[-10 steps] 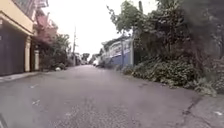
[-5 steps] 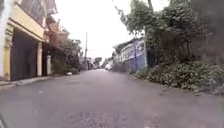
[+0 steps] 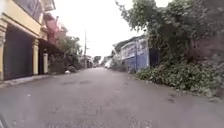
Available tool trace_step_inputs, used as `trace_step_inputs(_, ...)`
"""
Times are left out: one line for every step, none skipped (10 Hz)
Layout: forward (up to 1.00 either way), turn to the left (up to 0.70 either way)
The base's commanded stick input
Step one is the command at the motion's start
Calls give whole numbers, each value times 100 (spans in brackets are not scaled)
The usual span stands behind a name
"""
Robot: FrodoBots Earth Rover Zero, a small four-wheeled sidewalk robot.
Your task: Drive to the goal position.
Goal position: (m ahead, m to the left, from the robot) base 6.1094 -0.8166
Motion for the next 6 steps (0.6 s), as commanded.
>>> trace_step_inputs(70,0)
trace_step_inputs(70,0)
trace_step_inputs(70,0)
trace_step_inputs(70,0)
trace_step_inputs(70,0)
trace_step_inputs(70,0)
